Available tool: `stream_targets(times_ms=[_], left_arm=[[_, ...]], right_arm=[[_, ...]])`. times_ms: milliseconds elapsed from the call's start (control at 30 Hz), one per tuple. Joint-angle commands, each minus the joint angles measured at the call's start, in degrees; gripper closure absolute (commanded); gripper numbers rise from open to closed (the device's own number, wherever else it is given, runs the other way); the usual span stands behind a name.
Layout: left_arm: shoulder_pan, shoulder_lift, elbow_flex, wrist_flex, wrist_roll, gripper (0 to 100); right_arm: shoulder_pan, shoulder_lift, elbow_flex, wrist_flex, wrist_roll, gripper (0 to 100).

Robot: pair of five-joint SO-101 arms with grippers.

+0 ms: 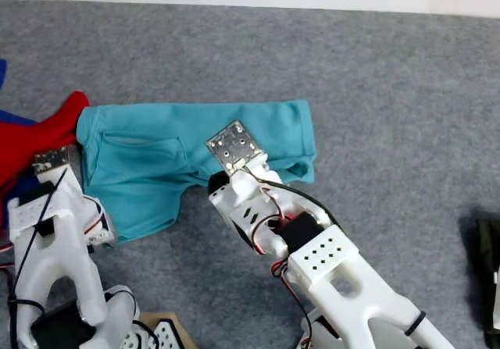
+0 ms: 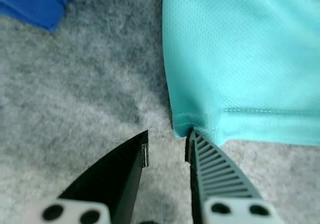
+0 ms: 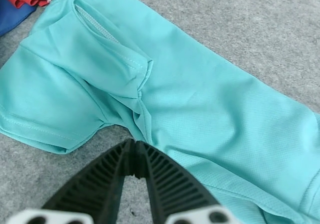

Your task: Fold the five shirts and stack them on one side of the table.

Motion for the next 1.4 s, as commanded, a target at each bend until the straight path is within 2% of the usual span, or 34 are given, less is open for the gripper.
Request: stream_targets(times_ms=[0, 367, 833, 1133, 1200, 1300, 1367], left_arm=[[-0.92, -1.45, -5.32, 4.48, -0.35, 87], [-0.48, -1.01, -6.55, 4.92, -0.26, 87], [-0.04, -0.84, 6.55, -16.00, -0.09, 87], [5.14, -1.10, 10.24, -16.88, -0.09, 88], [5.49, -1.36, 10.68, -16.88, -0.09, 90], [6.73, -1.45, 10.51, -16.97, -0.09, 100], [7.96, -1.45, 9.63, -16.70, -0.09, 99]], right_arm=[[-0.48, -1.63, -0.40, 0.22, 0.79, 99.2], [-0.48, -1.63, -0.40, 0.22, 0.79, 99.2], [-0.48, -1.63, -0.40, 0.22, 0.79, 99.2], [-0.57, -1.63, -0.40, 0.22, 0.79, 99.2], [-0.57, -1.63, -0.40, 0.22, 0.79, 99.2], [-0.57, -1.63, -0.40, 0.22, 0.79, 99.2], [-0.57, -1.63, -0.40, 0.22, 0.79, 99.2]])
